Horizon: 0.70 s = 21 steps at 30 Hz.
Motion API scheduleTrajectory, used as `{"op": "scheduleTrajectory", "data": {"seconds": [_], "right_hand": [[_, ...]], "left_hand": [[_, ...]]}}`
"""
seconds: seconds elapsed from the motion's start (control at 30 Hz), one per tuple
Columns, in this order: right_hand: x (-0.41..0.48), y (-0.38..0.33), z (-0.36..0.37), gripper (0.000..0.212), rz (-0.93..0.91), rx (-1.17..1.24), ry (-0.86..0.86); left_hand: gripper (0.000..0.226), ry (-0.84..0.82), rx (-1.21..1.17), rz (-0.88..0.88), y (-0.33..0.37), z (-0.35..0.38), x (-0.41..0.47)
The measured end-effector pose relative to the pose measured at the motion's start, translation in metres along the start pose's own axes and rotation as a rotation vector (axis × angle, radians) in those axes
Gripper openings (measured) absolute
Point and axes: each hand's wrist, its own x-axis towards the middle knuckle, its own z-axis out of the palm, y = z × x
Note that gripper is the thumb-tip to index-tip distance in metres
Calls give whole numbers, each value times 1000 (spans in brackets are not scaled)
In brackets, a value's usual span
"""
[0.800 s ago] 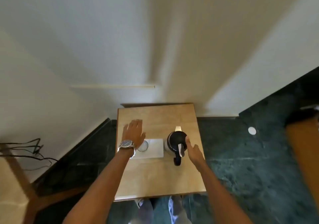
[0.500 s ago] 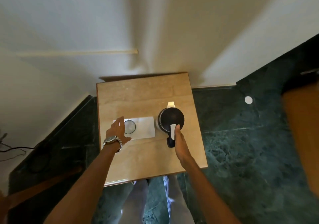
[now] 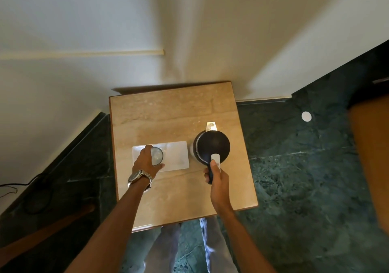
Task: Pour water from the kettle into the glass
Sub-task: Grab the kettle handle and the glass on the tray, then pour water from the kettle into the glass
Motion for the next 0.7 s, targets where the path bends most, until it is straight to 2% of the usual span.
{"op": "scheduleTrajectory", "data": {"seconds": [0.1, 0.33, 0.43, 0.57, 0.7], "right_hand": [[5, 6, 7, 46, -23, 52, 93], [28, 18, -13, 33, -109, 33, 376], [29, 11, -27, 31, -137, 16, 359], [14, -2, -48, 42, -143, -51, 315], [-18, -42, -78, 41, -138, -137, 261]], "left_hand": [[80, 45, -9, 21, -5, 6, 2], [83, 89, -47, 55, -17, 12, -4], [85, 97, -79, 71, -13, 8, -13], [87, 109, -95, 91, 0, -4, -35], [86, 114, -146, 95, 31, -39, -80]]}}
